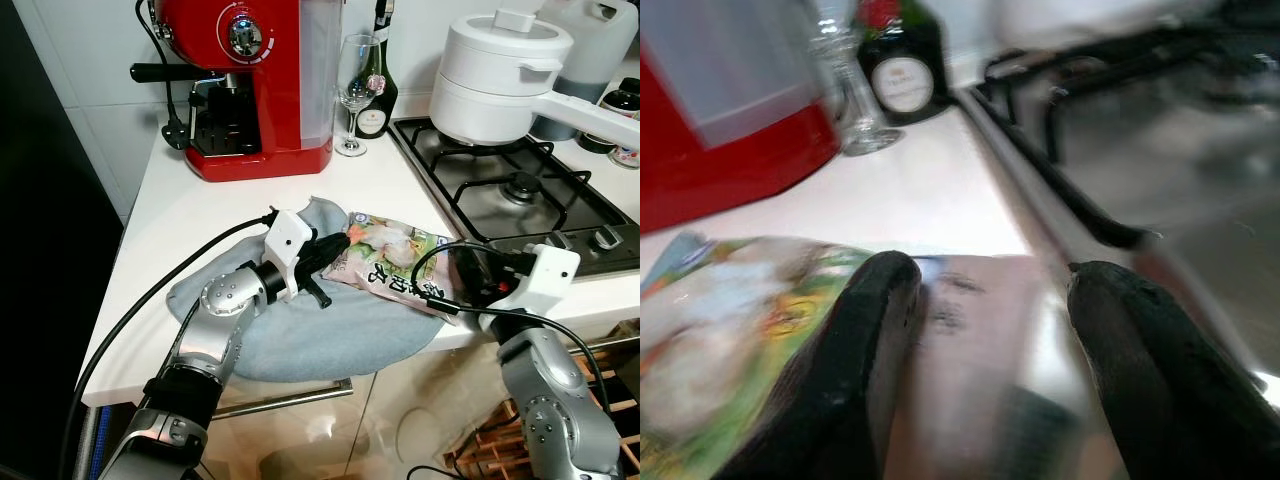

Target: Restocking fridge

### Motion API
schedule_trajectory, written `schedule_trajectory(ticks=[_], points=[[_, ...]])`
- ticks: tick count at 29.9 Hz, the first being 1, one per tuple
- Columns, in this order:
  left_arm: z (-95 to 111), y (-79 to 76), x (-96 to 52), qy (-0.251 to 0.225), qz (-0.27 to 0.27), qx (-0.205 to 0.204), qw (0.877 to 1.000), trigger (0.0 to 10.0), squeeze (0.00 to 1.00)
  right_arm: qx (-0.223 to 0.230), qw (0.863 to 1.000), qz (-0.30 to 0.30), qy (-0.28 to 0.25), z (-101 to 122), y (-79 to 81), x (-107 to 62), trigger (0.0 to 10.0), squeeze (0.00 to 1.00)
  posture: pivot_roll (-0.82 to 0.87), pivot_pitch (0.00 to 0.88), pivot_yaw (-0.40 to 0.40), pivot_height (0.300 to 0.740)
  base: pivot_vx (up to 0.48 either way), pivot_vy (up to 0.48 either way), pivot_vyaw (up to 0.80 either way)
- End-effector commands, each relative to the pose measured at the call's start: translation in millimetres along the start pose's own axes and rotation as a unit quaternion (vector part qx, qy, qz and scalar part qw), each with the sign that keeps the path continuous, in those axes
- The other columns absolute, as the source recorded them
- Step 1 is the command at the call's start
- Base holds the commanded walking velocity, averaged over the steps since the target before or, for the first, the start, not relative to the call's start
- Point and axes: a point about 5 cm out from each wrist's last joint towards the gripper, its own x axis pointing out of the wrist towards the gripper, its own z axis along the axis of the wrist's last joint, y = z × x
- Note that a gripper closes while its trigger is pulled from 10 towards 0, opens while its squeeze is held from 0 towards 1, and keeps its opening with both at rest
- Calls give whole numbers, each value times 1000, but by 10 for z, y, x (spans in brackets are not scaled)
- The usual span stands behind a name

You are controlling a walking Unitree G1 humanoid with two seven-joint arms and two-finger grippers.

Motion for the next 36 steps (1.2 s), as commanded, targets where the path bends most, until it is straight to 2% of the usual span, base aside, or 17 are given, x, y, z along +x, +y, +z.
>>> schedule_trajectory(ticks=[1,2,3,4,5,7,11,12,15,16,20,25,31,32,34,35,36], points=[[-237,-42,-94,47,-3,-10,999,10000,0,-57,998,-3,-32,104,-1,-3,10000,0,-151,0,-7,740,0,0,0],[-236,-43,-92,46,-3,-9,999,10000,0,-92,995,-14,-39,129,-18,-5,10000,0,-154,0,-7,740,0,0,0],[-236,-48,-88,46,-3,-7,999,10000,0,-118,992,-14,-47,142,-17,-13,10000,635,-155,0,-7,740,0,0,0],[-237,-52,-85,45,-3,-6,999,10000,0,-133,990,-13,-51,149,-14,-18,10000,635,-155,0,-7,740,0,0,0],[-239,-57,-81,45,-4,-6,999,10000,0,-161,985,-10,-58,155,-5,-25,10000,1000,-155,0,-7,740,0,0,0],[-236,-71,-72,45,-7,2,999,10000,0,-210,975,-12,-75,172,11,-56,10000,1000,-156,0,-10,740,0,0,0],[-232,-51,-88,48,-5,20,999,10000,0,-228,970,-26,-81,133,7,-103,10000,1000,-154,0,-11,740,0,0,0],[-252,-6,-137,56,-2,46,997,10000,0,-232,968,-25,-87,104,34,-137,10000,1000,-154,0,-10,740,0,0,0],[-278,19,-181,64,-4,67,996,10000,0,-238,966,-24,-93,101,47,-157,10000,1000,-154,0,-11,740,0,0,0],[-324,44,-266,76,-14,86,993,10000,0,-247,963,-29,-101,109,39,-183,10000,1000,-156,0,-11,740,0,0,0],[-380,97,-390,97,-26,123,987,10000,0,-246,963,-35,-105,110,17,-206,10000,1000,-157,0,-9,740,0,0,0],[-356,330,-529,120,-4,163,979,10000,0,-229,968,-23,-102,89,17,-222,10000,1000,-155,0,-9,740,0,0,0],[-197,539,-533,107,32,189,976,10000,0,-240,967,18,-79,16,40,-267,10000,1000,-153,0,-10,740,0,0,0],[-108,615,-503,94,47,202,974,10000,0,-239,968,38,-69,-6,45,-279,10000,0,-153,0,-12,740,0,0,0],[-89,632,-493,91,50,205,973,10000,0,-238,968,43,-67,-6,46,-281,10000,0,-153,0,-12,740,0,0,0],[-53,654,-467,83,55,208,973,10000,0,-177,981,52,-54,-2,63,-275,10000,0,-155,0,-13,740,0,0,0],[-53,654,-467,83,55,208,973,10000,0,-177,981,52,-54,-2,63,-275,10000,0,-155,0,-13,740,0,0,0]])
